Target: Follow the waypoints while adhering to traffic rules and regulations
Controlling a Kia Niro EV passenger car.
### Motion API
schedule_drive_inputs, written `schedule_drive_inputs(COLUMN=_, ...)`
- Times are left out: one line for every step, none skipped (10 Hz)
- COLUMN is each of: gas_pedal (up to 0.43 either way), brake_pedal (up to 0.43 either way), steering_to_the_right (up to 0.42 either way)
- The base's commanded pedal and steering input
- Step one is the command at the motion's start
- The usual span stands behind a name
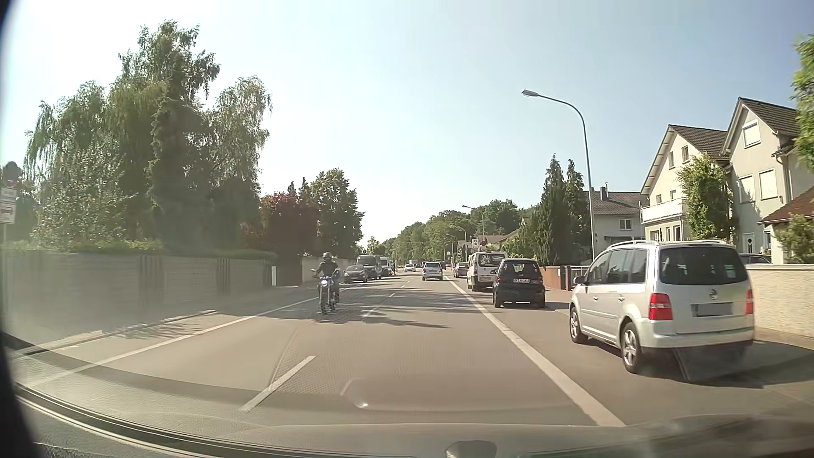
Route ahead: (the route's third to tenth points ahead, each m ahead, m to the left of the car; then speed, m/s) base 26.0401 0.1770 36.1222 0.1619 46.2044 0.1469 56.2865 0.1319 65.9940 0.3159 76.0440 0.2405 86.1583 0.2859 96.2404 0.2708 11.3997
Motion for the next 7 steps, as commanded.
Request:
schedule_drive_inputs(gas_pedal=0.047, brake_pedal=0.03, steering_to_the_right=0.0)
schedule_drive_inputs(gas_pedal=0.047, brake_pedal=0.03, steering_to_the_right=0.001)
schedule_drive_inputs(gas_pedal=0.047, brake_pedal=0.03, steering_to_the_right=0.0)
schedule_drive_inputs(gas_pedal=0.047, brake_pedal=0.024, steering_to_the_right=0.0)
schedule_drive_inputs(gas_pedal=0.047, brake_pedal=0.03, steering_to_the_right=0.0)
schedule_drive_inputs(gas_pedal=0.047, brake_pedal=0.03, steering_to_the_right=0.0)
schedule_drive_inputs(gas_pedal=0.047, brake_pedal=0.03, steering_to_the_right=0.0)
